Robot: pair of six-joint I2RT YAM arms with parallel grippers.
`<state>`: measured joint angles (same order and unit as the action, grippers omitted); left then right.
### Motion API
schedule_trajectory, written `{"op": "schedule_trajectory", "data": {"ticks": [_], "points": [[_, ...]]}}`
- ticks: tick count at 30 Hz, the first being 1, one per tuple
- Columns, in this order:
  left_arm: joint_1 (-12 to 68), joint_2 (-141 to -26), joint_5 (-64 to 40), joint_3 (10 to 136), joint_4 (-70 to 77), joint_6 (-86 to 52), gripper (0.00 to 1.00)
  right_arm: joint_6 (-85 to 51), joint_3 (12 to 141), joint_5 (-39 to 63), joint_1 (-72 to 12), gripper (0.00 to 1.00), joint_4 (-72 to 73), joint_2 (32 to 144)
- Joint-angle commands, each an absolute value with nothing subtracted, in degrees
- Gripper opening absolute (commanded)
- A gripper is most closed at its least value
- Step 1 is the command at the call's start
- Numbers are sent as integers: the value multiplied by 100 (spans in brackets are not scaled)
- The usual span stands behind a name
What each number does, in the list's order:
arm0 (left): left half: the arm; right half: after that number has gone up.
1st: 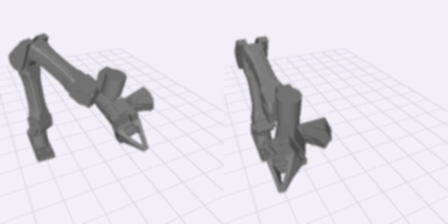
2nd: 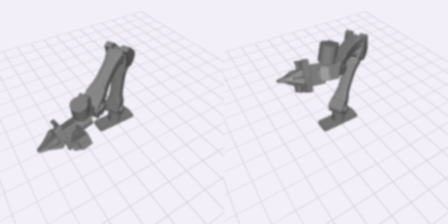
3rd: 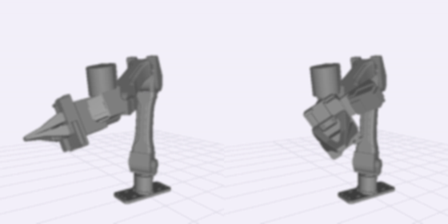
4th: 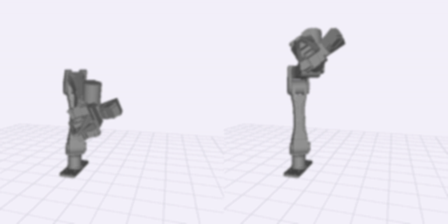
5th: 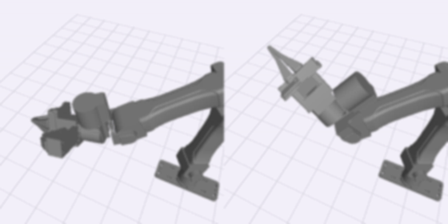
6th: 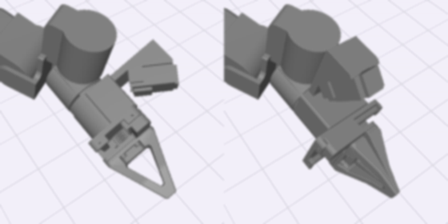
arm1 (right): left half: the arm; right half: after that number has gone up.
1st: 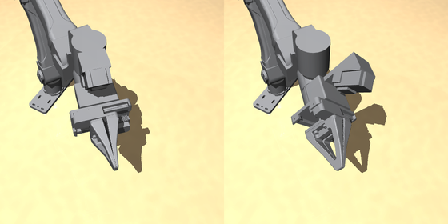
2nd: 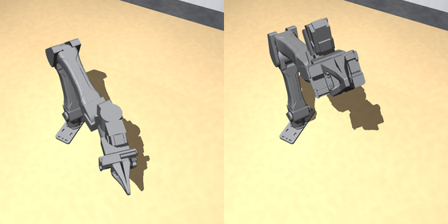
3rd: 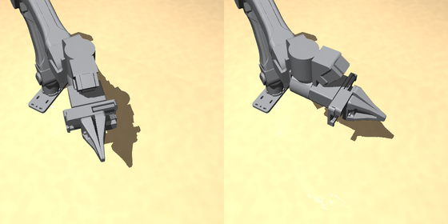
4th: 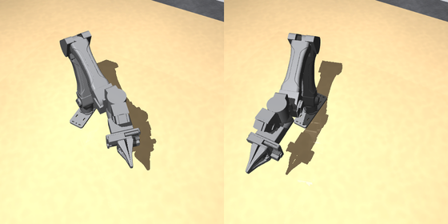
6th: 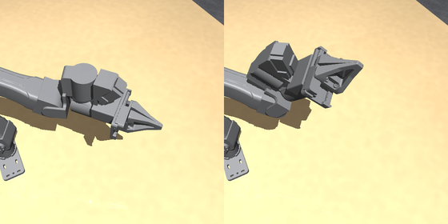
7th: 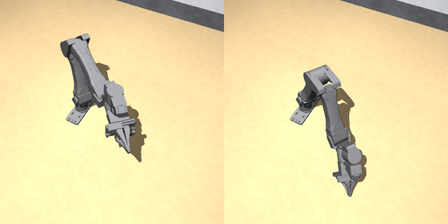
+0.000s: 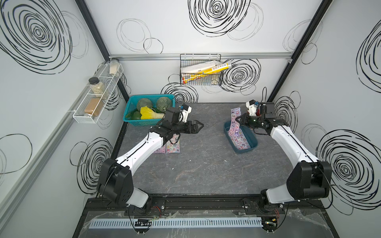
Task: Take the stickers out of the storage box
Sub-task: Pick up the sticker from the storage box, then place the sticker at the center of the board.
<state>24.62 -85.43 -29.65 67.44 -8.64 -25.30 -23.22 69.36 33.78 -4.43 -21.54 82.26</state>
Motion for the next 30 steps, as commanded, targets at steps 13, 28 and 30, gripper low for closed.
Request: {"op": "schedule_trajectory", "data": {"ticks": [13, 28, 30], "points": [[3078, -8872, -4312, 7102, -125, -2703, 85, -3576, 5930, 5066, -978, 13, -612, 7030], [3120, -8834, -4654, 7056, 364, -3088, 62, -3875, 5859, 5124, -1517, 13, -114, 7170], [3129, -8821, -4691, 7021, 463, -3148, 57, -3867, 5897, 5103, -1580, 13, -105, 7250]]}}
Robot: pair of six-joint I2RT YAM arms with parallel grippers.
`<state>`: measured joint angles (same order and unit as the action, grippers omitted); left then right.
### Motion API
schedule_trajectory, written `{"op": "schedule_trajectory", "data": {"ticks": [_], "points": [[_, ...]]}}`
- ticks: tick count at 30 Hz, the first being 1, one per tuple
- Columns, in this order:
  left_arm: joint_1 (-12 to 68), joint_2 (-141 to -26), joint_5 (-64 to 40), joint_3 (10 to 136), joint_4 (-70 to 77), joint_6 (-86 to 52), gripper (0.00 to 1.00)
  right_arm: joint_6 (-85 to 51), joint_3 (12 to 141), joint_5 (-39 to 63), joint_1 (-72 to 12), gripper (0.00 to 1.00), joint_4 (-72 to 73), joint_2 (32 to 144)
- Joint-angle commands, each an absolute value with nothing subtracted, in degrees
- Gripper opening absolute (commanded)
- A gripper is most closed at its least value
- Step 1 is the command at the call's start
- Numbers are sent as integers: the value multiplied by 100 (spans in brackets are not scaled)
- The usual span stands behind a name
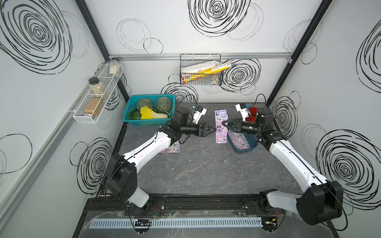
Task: Take the stickers out of the storage box
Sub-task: Place the sticker at the center of the board.
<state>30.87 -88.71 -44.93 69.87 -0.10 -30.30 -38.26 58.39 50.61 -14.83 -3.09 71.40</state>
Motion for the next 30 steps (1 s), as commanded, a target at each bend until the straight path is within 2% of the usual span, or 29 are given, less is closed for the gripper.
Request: {"op": "schedule_trajectory", "data": {"ticks": [1, 8, 19, 25, 28, 30], "points": [[3135, -8822, -4706, 7008, 483, -3160, 56, -3868, 5897, 5089, -1609, 13, -70, 7282], [3129, -8845, -4754, 7022, 525, -3170, 47, -4095, 5897, 5036, -1804, 13, 246, 7462], [3114, -8864, -4703, 7027, 449, -3138, 48, -4538, 5830, 5184, -1966, 13, 894, 7448], [3070, -8793, -4623, 6982, 429, -3133, 51, -4484, 5854, 5120, -2002, 13, 797, 7440], [3004, -8751, -4733, 6891, 668, -3318, 49, -4489, 5845, 5104, -2004, 13, 821, 7461], [2975, -8678, -4849, 6748, 1034, -3562, 43, -4517, 5812, 5111, -2021, 13, 883, 7491]]}}
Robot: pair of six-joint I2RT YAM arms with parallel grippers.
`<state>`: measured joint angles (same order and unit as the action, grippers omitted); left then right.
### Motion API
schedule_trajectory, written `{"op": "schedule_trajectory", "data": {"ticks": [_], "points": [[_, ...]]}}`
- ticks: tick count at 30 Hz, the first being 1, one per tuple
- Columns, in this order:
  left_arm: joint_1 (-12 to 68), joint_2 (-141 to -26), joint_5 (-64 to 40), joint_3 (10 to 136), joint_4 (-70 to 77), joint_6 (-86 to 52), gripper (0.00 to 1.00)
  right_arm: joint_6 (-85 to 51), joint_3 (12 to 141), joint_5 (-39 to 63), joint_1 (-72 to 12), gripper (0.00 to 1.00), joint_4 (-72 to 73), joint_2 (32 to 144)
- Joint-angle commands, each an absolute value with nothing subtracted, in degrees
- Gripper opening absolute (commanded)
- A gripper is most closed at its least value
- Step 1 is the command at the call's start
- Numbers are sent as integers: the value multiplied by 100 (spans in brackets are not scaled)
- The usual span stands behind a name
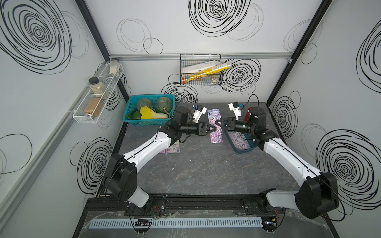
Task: Take the stickers out of the storage box
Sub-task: Place the sticker at the center of the board.
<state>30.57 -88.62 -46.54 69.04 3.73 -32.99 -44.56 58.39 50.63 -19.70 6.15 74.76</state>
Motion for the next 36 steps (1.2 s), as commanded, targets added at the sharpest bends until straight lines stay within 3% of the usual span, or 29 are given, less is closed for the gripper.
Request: {"op": "schedule_trajectory", "data": {"ticks": [1, 6, 11, 14, 20, 28, 34, 36], "points": [[2979, -8659, -4860, 6720, 1097, -3613, 39, -4520, 5810, 5107, -2033, 13, 888, 7513], [2977, -8650, -4855, 6758, 1002, -3583, 11, -4462, 5792, 5032, -2048, 12, 834, 7588], [2919, -8595, -4771, 6729, 937, -3560, 0, -4254, 5886, 4890, -2052, 13, 512, 7611], [2836, -8544, -4768, 6714, 858, -3525, 0, -4095, 5945, 4726, -2048, 15, 278, 7591], [2424, -8276, -4981, 6567, 685, -3434, 0, -4025, 5929, 4214, -2026, 50, 79, 7481], [2031, -8208, -5691, 6750, -236, -2751, 0, -4639, 5510, 4871, -2013, 86, 1281, 7620], [2077, -8330, -6335, 6916, -331, -2654, 0, -5081, 5339, 5527, -2065, 100, 2201, 7833], [2139, -8321, -6371, 7016, -485, -2543, 0, -5102, 5335, 5649, -2092, 100, 2303, 7924]]}}
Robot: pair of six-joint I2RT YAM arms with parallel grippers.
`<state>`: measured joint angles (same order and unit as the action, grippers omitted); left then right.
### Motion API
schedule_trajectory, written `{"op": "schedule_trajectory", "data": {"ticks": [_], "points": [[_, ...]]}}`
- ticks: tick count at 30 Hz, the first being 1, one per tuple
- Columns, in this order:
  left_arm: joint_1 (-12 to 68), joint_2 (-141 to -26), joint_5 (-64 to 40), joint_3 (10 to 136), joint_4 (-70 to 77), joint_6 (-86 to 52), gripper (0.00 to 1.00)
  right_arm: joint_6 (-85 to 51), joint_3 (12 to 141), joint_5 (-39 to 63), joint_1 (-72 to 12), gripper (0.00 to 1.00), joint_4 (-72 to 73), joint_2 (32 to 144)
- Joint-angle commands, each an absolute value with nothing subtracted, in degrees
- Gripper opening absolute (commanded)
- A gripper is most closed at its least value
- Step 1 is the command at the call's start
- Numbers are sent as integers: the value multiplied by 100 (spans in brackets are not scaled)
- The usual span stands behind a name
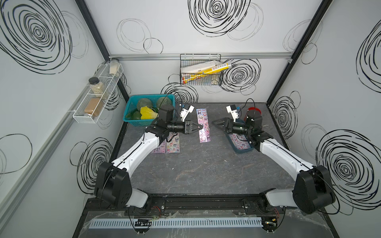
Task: Take the stickers out of the storage box
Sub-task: Place the sticker at the center of the board.
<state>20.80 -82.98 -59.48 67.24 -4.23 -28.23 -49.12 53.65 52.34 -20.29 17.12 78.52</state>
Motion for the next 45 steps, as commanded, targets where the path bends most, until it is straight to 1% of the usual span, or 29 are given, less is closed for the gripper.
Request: {"op": "schedule_trajectory", "data": {"ticks": [1, 6, 12, 18, 24, 35, 40, 43, 45], "points": [[2174, -8307, -6380, 7052, -511, -2516, 0, -5126, 5327, 5680, -2105, 100, 2379, 7960], [2340, -8279, -6389, 7129, -430, -2545, 0, -5700, 5142, 5885, -2181, 100, 3326, 8057], [2372, -8381, -6315, 7121, -411, -2574, 0, -5758, 5333, 5973, -2417, 99, 3428, 8184], [1993, -8351, -6073, 6899, -389, -2785, 0, -5687, 5353, 6037, -2418, 93, 3342, 8071], [1795, -8367, -6010, 6830, -665, -2604, 0, -5702, 5370, 6012, -2417, 87, 3330, 7971], [1758, -8489, -5960, 6861, -921, -2429, 0, -5669, 5397, 5889, -2391, 76, 3219, 7813], [1705, -8489, -5947, 6863, -1006, -2391, 0, -5632, 5397, 5873, -2371, 74, 3126, 7767], [1707, -8473, -5903, 6864, -1017, -2397, 0, -5625, 5414, 5879, -2364, 70, 3114, 7761], [1697, -8489, -5897, 6864, -1016, -2396, 0, -5612, 5423, 5873, -2371, 66, 3087, 7756]]}}
